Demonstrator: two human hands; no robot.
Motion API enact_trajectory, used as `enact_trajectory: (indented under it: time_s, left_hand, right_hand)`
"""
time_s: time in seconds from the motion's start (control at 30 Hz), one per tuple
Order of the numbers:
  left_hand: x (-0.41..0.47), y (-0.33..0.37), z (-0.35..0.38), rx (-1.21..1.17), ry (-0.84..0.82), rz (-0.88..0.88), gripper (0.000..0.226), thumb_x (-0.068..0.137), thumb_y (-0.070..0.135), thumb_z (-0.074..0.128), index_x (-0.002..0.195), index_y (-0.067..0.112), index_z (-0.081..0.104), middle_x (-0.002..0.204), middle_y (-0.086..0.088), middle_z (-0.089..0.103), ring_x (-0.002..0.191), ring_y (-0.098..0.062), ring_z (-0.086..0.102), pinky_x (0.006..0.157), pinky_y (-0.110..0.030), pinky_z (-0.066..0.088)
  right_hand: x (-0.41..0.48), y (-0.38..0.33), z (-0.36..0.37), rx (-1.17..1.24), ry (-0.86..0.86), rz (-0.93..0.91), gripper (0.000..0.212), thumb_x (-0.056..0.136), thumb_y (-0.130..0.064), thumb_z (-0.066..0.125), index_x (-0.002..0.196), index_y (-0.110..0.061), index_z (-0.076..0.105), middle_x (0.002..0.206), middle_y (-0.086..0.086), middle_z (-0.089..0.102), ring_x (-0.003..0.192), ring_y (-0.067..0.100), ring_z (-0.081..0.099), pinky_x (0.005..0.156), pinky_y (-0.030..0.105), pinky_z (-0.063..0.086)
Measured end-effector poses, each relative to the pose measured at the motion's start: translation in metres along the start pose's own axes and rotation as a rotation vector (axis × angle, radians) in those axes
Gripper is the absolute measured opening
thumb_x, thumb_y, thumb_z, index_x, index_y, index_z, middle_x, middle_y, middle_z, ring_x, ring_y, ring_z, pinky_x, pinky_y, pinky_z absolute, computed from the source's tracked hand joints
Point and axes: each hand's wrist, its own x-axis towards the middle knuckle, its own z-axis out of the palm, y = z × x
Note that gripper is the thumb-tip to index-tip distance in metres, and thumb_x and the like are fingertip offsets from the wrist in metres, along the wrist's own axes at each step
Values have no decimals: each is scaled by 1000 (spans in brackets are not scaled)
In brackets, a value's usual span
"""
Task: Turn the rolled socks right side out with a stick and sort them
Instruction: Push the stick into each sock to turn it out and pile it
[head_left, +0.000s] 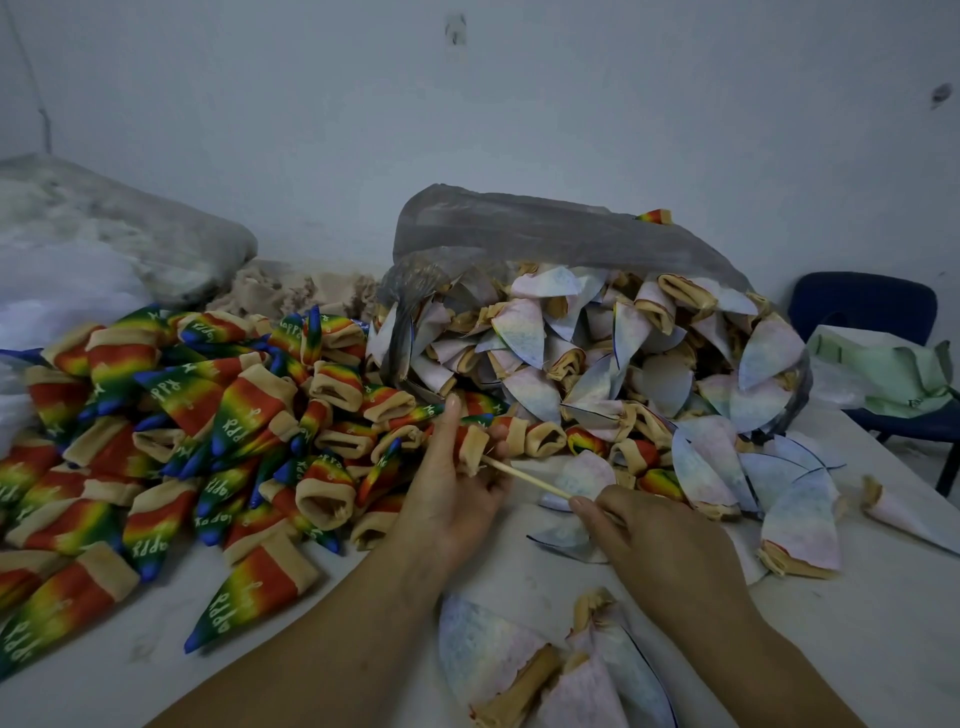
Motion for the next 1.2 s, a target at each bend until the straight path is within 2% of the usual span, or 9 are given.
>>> enact_trajectory:
  time_s: [0.13,0.2,0.3,0.47,0.63,0.73,0.83,1.0,1.2]
  left_hand:
    - [-3,0,3,44,-22,23,27,81,35,72,87,13,57,74,-3,60,67,-13,58,77,-29,47]
    - [-5,-2,7,46,-31,34,14,89,23,65,84,12,58,69,-3,58,63,-12,53,73,-28,43]
    - [-9,-12,17,102,-62,71,26,93,13,50,67,14,50,60,-2,47,55,-12,42,61,-26,38]
    - [-10,-17,21,213,-125,132,53,98,19,40,47,19,55,55,-2,44,53,-12,39,56,-26,36]
    - [-12,-18,12,147,-123,31,43,95,24,53,55,17,64,70,-4,60,63,-13,56,64,-28,47]
    - [-11,-9,12,-8,-80,7,24,80,22,66,58,13,68,74,-5,64,65,-14,61,71,-28,49]
    - [-11,-5,9,-21,-42,21,23,77,21,67,56,14,68,75,-5,66,65,-14,62,71,-28,49]
    - [-17,-16,18,103,-94,26,43,94,19,53,53,15,62,67,-5,58,62,-14,52,68,-29,45]
    - [-22,-23,30,334,-102,141,36,99,23,35,70,8,49,60,-5,49,59,-15,43,59,-27,39]
  right_hand:
    - [-1,-5,0,-44,-29,15,46,92,-61,26,73,-27,50,59,-5,46,63,13,53,56,31,42]
    - [-1,-13,0,-43,-8,-10,41,92,-58,33,69,-27,48,51,-4,38,54,12,46,46,27,32]
    - [-1,-29,2,-13,7,-11,38,93,-55,37,66,-29,44,48,-6,32,50,10,39,43,20,18]
    - [-1,-39,11,145,-58,63,41,94,-57,28,64,-30,38,58,-7,46,58,10,47,55,26,36]
    - [0,-21,2,39,-26,22,44,92,-61,26,65,-29,41,53,-6,42,49,7,41,43,21,19]
    - [2,-6,-2,52,-14,-54,40,90,-60,34,60,-33,36,54,-5,42,49,6,42,43,21,19]
    - [4,6,-6,6,-17,-127,31,90,-55,41,69,-34,51,61,-10,42,57,6,43,45,16,19]
    - [2,0,-2,55,-26,-144,45,86,-63,18,76,-35,51,60,-12,44,55,4,43,46,15,23]
    - [-5,-22,11,273,-51,-40,26,94,-47,39,81,-32,56,57,-10,46,55,7,45,48,19,28]
